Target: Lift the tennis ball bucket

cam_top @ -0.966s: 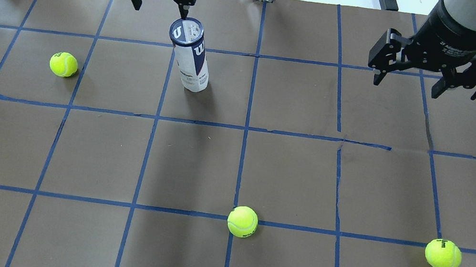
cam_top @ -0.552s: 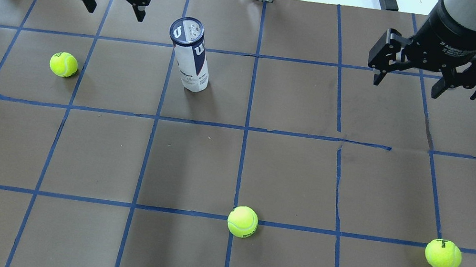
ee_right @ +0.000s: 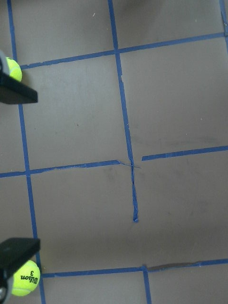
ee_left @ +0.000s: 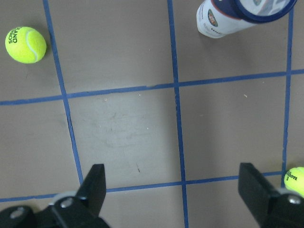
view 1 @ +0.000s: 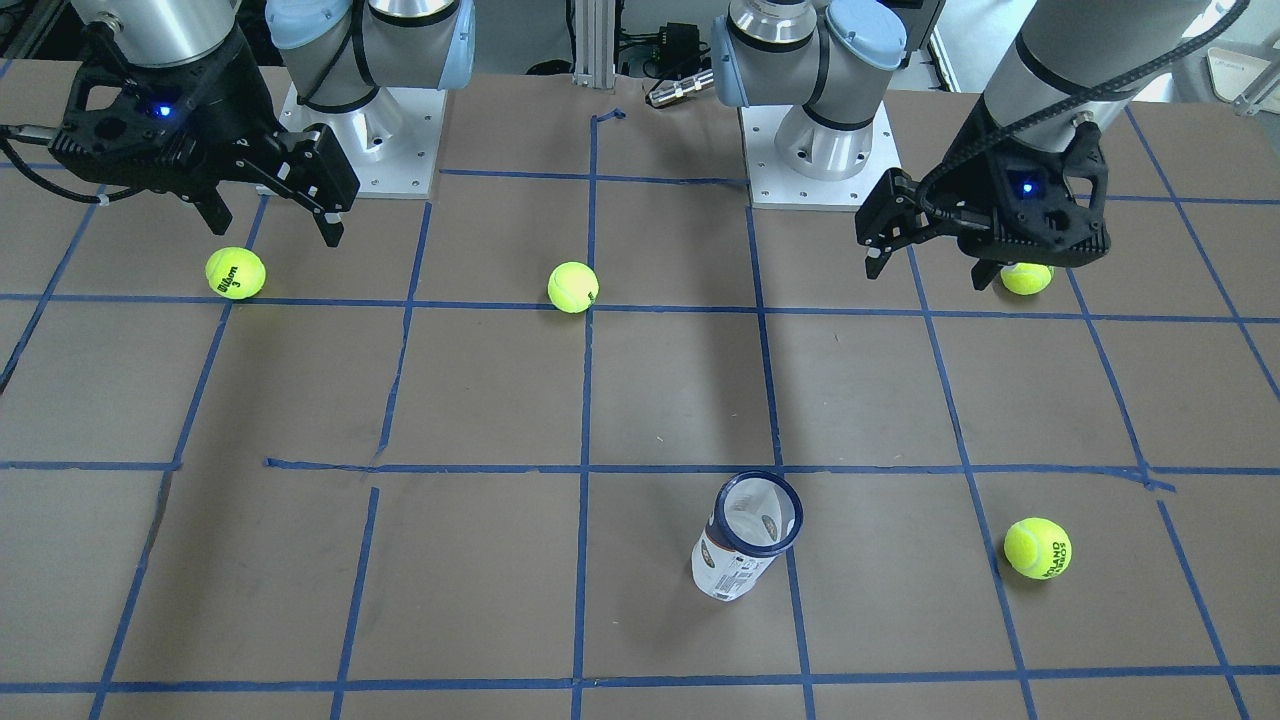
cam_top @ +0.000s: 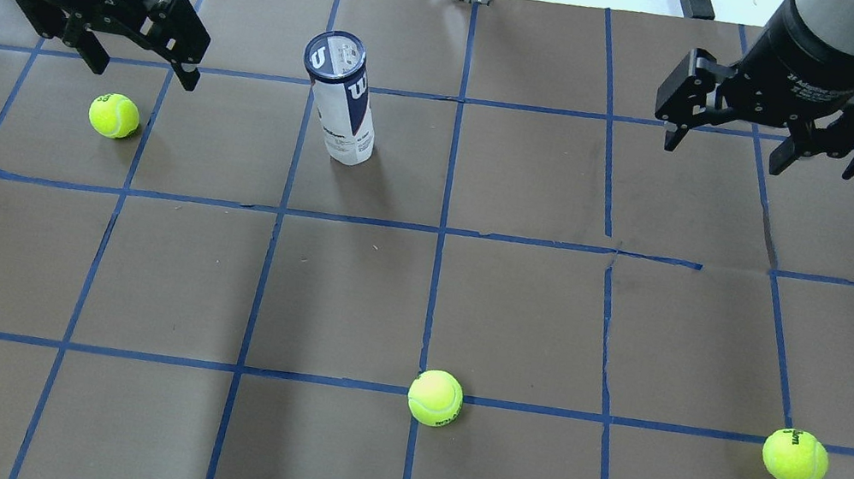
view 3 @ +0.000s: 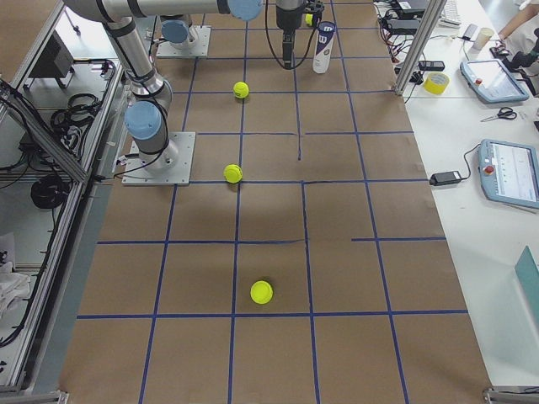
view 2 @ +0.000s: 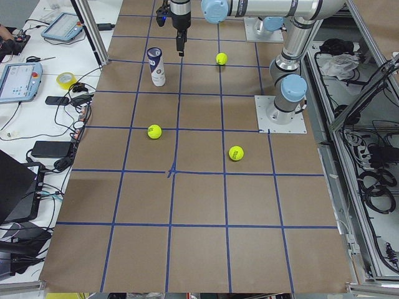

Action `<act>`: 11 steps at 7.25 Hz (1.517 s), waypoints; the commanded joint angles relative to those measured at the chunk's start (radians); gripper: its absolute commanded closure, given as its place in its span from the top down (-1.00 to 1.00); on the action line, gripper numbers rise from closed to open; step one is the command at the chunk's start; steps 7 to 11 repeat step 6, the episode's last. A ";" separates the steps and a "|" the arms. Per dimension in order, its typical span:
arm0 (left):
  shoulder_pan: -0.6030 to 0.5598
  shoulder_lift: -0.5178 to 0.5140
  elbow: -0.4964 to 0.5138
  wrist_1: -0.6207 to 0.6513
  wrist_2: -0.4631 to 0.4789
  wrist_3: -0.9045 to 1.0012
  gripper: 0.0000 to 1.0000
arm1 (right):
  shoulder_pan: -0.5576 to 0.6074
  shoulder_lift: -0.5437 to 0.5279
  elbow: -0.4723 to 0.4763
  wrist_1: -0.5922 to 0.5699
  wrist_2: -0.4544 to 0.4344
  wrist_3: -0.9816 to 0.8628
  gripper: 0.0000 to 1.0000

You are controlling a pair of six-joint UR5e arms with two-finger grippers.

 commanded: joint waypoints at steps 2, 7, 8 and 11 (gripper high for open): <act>0.001 0.029 -0.027 -0.004 0.000 -0.009 1.00 | 0.016 0.000 -0.006 -0.006 -0.003 -0.007 1.00; 0.009 0.029 -0.027 0.001 0.000 -0.007 1.00 | 0.006 0.007 -0.016 -0.004 0.010 -0.084 1.00; 0.009 0.029 -0.027 0.001 0.000 -0.007 1.00 | 0.006 0.007 -0.016 -0.004 0.010 -0.084 1.00; 0.009 0.029 -0.027 0.001 0.000 -0.007 1.00 | 0.006 0.007 -0.016 -0.004 0.010 -0.084 1.00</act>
